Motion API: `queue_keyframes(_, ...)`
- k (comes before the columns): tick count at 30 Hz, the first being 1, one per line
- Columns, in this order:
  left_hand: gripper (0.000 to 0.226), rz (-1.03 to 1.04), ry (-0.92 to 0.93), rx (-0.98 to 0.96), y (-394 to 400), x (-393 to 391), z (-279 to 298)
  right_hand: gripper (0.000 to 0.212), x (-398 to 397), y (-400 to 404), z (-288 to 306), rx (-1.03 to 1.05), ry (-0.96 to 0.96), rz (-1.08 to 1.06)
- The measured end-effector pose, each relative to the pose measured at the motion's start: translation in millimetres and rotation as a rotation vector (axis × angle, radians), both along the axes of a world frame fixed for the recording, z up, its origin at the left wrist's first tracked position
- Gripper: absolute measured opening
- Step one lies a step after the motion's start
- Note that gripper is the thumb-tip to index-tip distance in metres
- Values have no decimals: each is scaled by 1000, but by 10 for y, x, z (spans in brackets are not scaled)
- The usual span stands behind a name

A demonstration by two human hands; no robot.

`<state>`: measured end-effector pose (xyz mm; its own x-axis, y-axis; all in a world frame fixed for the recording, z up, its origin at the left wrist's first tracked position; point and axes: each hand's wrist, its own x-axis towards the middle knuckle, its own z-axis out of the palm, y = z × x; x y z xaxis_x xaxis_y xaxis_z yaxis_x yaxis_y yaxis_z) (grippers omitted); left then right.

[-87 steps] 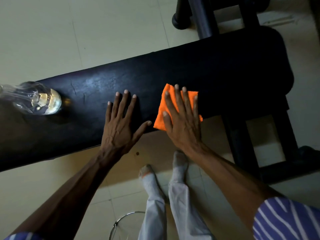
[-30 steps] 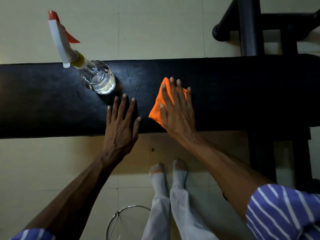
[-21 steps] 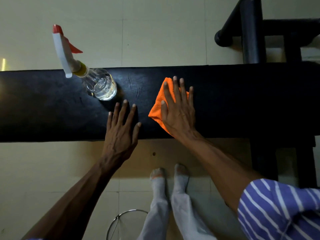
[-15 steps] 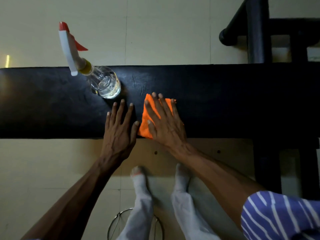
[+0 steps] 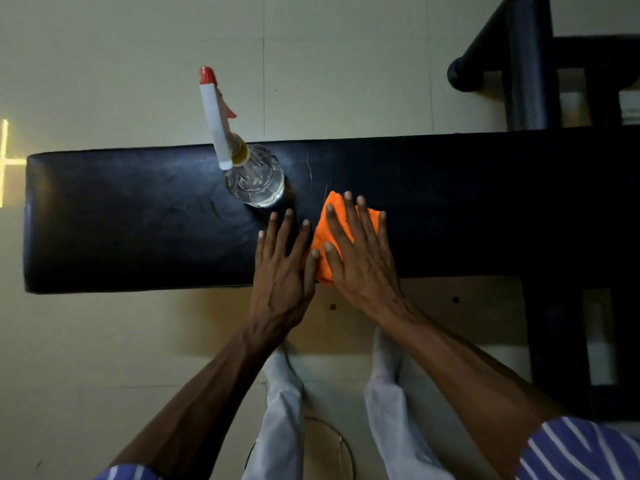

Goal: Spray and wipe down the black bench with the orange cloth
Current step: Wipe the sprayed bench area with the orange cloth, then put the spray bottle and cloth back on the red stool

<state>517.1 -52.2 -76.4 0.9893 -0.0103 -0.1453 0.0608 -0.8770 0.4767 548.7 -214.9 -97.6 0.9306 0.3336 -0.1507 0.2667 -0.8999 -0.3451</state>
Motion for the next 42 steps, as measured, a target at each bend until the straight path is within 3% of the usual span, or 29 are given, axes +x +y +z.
queue_keyframes(9, 41, 57, 7, -37, -178, 158, 162, 59, 120, -95, 382, 221, 178, -204)
queue_keyframes(13, 26, 137, 105, -273, -142, 212, 189, 58, 212, 27, 605, 360, 203, -353)
queue_keyframes(20, 24, 408, 300, -777, 495, 97, 403, 70, 451, 445, 840, 569, 313, -453)
queue_keyframes(24, 14, 562, 344, -874, 1065, 16, 544, 86, 545, 804, 936, 663, 360, -404)
queue_keyframes(29, 22, 643, 330, -917, 1606, -4, 748, 102, 652, 1222, 1082, 704, 366, -421)
queue_keyframes(31, 22, 669, 324, -910, 1750, 39, 812, 86, 706, 1359, 1148, 742, 320, -418)
queue_keyframes(33, 20, 672, 310, -905, 1862, 39, 900, 49, 741, 1467, 1188, 751, 206, -439)
queue_keyframes(35, 19, 689, 326, -908, 1923, 74, 991, 29, 767, 1531, 1225, 712, 120, -460)
queue_keyframes(39, 32, 877, 450, -1046, 1864, 383, 938, 15, 790, 1548, 1281, 666, 52, -440)
queue_keyframes(42, 21, 833, 346, -1015, 1902, 360, 1051, 17, 773, 1500, 1325, 646, 63, -465)
